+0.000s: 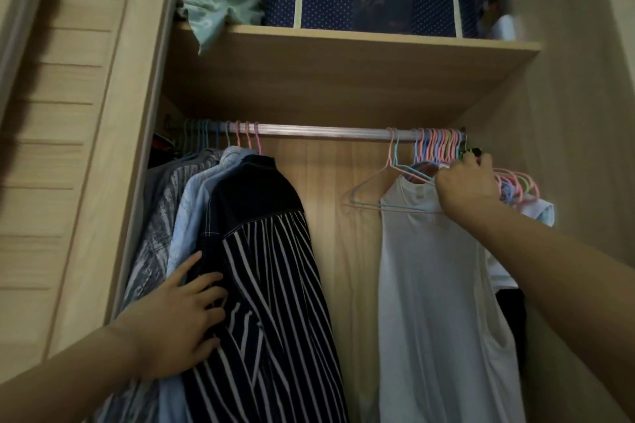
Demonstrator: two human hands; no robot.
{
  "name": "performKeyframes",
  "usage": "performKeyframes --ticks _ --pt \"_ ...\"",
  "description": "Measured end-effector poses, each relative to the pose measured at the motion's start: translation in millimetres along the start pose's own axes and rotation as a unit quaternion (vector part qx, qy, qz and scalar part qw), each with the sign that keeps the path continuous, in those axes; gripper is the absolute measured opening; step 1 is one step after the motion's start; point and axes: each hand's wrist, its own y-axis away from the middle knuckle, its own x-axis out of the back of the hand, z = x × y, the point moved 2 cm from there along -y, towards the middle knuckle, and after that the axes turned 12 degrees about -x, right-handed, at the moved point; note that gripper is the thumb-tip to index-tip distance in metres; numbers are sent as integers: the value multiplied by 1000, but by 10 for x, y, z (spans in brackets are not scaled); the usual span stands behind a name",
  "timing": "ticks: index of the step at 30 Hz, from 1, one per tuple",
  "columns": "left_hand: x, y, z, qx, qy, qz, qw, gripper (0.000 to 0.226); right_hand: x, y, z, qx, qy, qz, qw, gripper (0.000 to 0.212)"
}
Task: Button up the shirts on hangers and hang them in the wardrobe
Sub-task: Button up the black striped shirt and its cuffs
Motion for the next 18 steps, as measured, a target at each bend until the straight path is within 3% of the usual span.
performKeyframes --ticks 3,8,14,18 --pt "-127 11 -67 -10 -34 51 998 37 0 8 -17 20 34 -7 999 26" --pt "-202 -13 -81 -1 -22 77 997 32 36 -7 -54 22 29 22 999 27" --pt "-193 -17 -85 9 2 94 996 29 79 -21 -81 12 -75 1 997 26" --pt "-205 4 -92 13 13 111 994 27 55 -55 -117 8 -217 -49 975 31"
